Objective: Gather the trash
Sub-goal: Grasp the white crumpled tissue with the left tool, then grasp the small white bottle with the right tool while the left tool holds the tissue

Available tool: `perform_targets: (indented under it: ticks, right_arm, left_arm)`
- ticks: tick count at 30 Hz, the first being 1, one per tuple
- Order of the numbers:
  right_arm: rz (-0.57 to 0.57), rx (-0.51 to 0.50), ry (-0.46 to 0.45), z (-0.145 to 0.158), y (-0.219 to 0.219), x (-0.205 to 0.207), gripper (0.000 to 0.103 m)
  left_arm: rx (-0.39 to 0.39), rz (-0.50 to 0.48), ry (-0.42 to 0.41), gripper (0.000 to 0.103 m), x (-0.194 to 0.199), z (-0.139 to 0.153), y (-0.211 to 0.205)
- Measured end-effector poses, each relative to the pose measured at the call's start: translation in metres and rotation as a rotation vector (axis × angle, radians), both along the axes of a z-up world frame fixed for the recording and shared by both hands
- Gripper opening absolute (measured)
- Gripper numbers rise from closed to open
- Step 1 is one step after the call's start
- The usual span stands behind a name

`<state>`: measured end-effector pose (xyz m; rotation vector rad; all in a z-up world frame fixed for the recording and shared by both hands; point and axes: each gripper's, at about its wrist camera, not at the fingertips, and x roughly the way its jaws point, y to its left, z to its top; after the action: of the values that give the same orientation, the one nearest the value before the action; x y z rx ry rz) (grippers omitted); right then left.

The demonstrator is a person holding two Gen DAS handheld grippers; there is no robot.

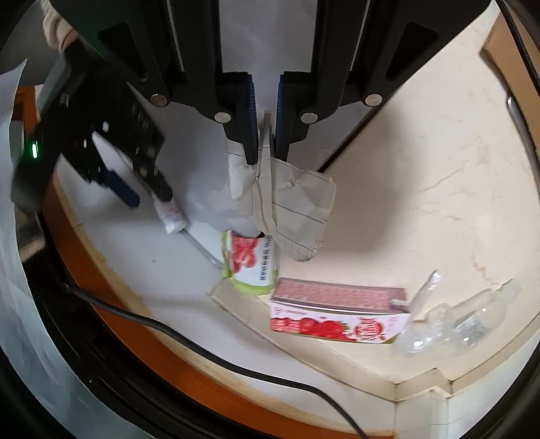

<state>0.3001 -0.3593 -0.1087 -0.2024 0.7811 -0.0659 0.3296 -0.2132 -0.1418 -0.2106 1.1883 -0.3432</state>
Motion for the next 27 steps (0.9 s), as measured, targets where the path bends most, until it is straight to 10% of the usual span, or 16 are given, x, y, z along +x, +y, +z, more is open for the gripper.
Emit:
perform_targets:
  ticks: [9, 16, 27]
  right_arm:
    - [-0.011, 0.009, 0.062, -0.012, 0.004, 0.029, 0.048]
    - [-0.038, -0.014, 0.069, -0.013, 0.001, 0.028, 0.027]
    - [0.001, 0.084, 0.086, 0.001, 0.017, -0.032, 0.025]
  left_arm:
    - [0.029, 0.014, -0.028, 0.007, -0.007, 0.006, 0.029]
    - [0.031, 0.019, -0.039, 0.007, -0.008, 0.014, 0.032]
    - [0.023, -0.017, -0.05, 0.007, -0.049, 0.033, 0.047]
